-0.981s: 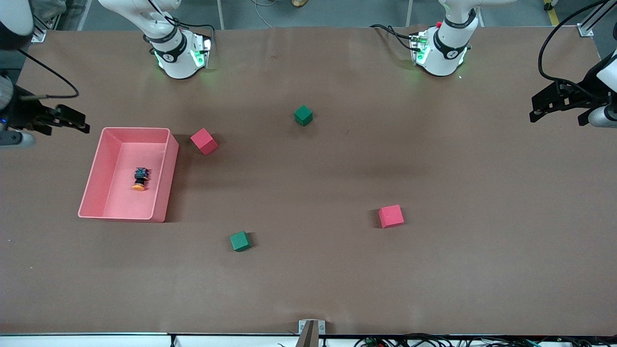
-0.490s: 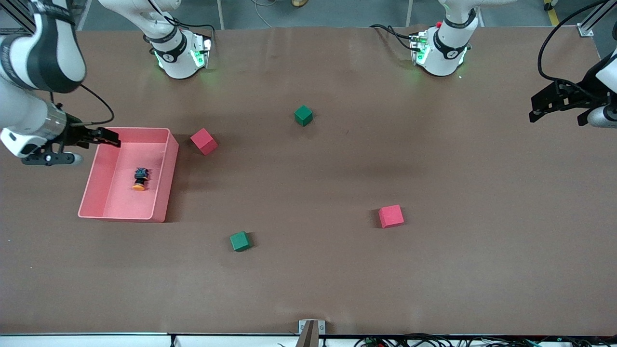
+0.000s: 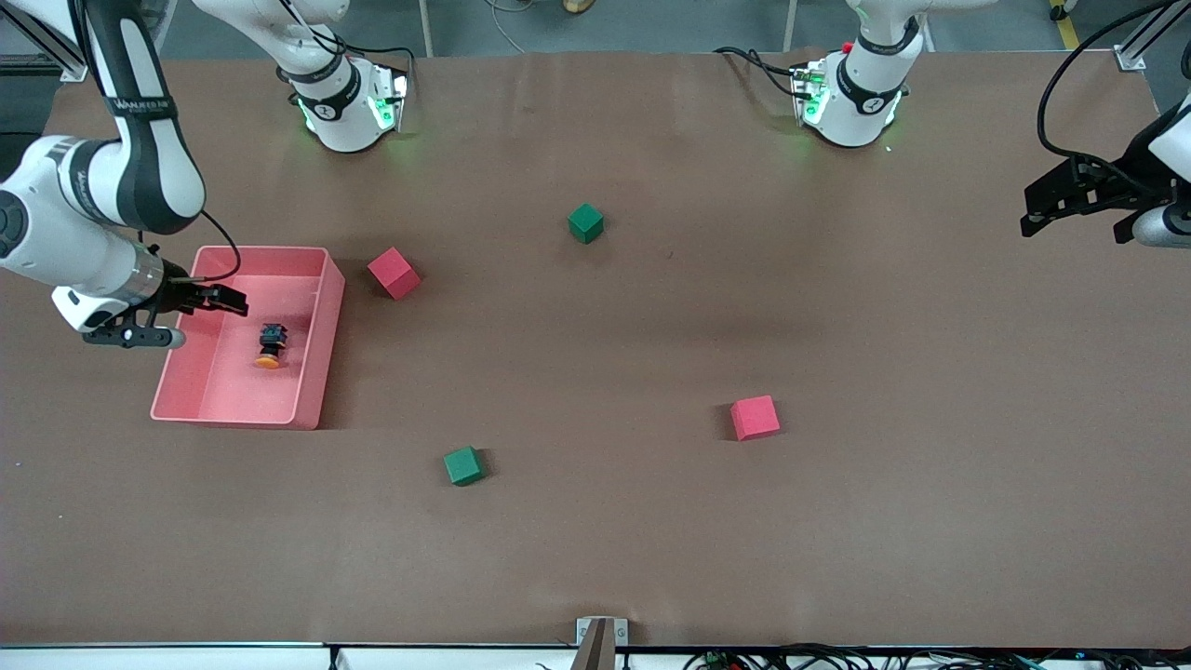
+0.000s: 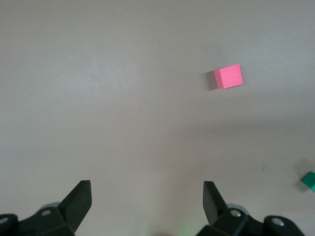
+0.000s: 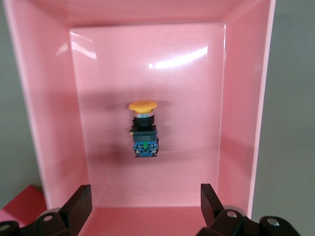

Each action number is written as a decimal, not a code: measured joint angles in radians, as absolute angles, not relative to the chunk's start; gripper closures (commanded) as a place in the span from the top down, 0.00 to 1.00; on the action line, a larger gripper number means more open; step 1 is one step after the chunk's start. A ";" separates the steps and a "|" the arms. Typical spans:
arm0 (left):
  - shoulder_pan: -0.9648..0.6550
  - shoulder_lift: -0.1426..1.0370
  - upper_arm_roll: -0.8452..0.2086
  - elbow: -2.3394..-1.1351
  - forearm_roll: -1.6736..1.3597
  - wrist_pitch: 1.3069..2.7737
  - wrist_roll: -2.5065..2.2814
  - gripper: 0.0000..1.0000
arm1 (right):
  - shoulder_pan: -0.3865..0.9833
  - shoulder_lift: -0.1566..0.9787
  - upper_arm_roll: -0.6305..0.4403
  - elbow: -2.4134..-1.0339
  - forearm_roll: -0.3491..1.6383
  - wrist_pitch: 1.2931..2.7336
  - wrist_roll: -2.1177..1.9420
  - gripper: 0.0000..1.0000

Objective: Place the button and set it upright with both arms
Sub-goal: 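Lower the right gripper and grasp the yellow-capped button in the tray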

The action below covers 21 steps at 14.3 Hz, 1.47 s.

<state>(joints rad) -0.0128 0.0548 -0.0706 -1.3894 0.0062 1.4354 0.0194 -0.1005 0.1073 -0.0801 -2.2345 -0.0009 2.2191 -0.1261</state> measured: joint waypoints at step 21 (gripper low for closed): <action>-0.013 0.012 -0.072 -1.434 0.006 1.435 -0.005 1.00 | -0.100 0.350 -0.066 -2.317 -0.001 2.531 -0.146 0.25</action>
